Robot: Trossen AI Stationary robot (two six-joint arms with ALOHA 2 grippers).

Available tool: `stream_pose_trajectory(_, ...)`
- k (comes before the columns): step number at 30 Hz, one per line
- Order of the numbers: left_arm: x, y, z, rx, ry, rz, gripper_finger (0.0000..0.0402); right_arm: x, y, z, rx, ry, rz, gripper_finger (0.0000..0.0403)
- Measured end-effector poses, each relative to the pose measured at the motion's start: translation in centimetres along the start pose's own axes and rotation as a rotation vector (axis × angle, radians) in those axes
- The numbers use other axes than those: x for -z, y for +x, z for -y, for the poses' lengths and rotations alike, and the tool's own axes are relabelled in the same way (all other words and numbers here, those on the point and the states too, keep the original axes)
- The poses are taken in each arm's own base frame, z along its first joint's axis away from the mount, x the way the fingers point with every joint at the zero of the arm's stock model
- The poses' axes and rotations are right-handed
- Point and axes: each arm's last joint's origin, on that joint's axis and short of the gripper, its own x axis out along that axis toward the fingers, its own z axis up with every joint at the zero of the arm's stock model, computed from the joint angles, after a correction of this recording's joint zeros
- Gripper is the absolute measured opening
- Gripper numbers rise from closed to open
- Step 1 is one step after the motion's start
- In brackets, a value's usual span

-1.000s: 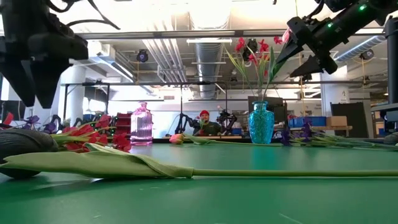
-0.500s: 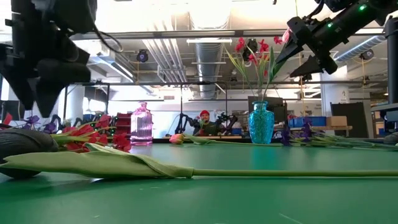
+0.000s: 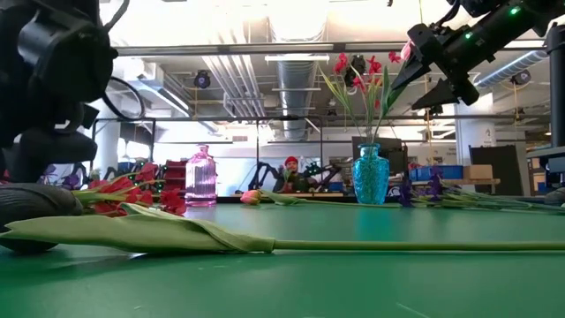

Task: Sort flowers into vase by color
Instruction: Put the left violet flowers into the violet vase

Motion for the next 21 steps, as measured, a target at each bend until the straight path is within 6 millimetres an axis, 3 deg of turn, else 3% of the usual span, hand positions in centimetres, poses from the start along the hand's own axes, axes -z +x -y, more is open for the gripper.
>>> stream_pose_trajectory(21,0.05,0.79,0.71,-0.017,-0.080,-0.001,0.0209,0.05,0.02,0.03,0.003,0.000,0.000,0.0359)
